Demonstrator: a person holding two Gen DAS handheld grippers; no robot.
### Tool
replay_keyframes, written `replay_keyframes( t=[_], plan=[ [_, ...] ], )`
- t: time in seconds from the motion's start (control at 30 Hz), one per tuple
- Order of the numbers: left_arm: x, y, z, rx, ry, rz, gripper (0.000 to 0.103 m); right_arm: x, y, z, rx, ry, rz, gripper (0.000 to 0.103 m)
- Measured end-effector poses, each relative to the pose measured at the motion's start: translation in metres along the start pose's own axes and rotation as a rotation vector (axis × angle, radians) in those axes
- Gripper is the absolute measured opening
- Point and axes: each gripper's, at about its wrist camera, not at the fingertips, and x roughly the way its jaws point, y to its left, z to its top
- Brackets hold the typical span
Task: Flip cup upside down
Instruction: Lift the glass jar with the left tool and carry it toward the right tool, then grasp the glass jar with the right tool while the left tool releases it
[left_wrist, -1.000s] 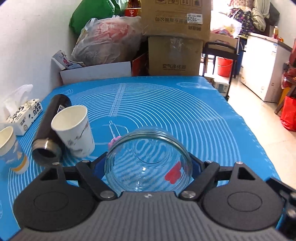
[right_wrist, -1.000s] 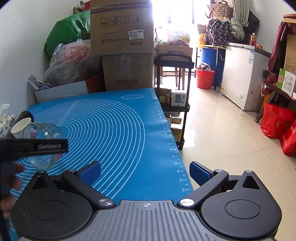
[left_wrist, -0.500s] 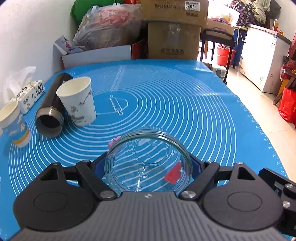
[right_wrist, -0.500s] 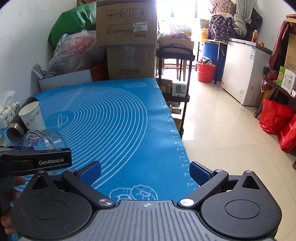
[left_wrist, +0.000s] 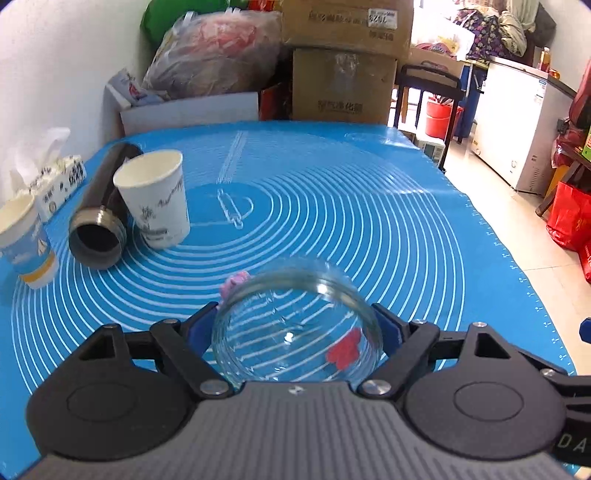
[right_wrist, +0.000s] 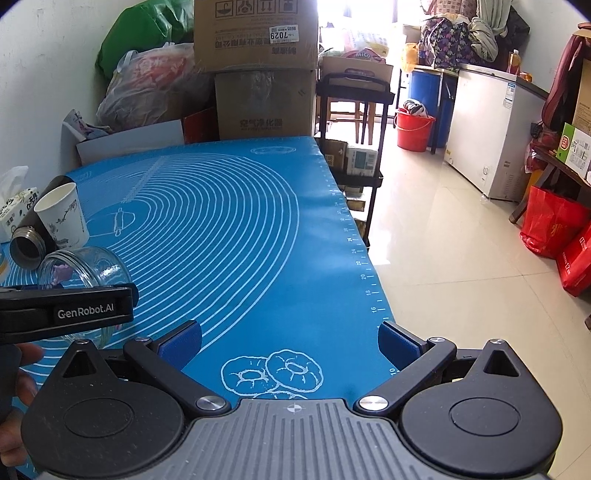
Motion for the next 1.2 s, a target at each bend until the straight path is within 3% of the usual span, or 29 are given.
replay_keyframes(
  t=[0.17,0.73,0.93,1.2],
  plan=[
    [-0.008,-0.005,0.002,0.033,-0.043,0.012,0.091,0.000,0.000,0.001,-0.004,0.000,0.001,0.103],
    [-0.011,-0.001,0.005,0.015,-0.053,0.012,0.091,-0.002,0.001,0.002,-0.015,-0.001,0.003,0.103],
    [-0.030,0.006,0.015,-0.015,-0.087,0.005,0.091,-0.004,0.003,0.006,-0.019,-0.005,0.006,0.103],
    [-0.063,0.035,0.032,-0.017,-0.137,0.068,0.094,-0.023,0.014,0.024,-0.071,-0.041,0.028,0.103]
  ],
)
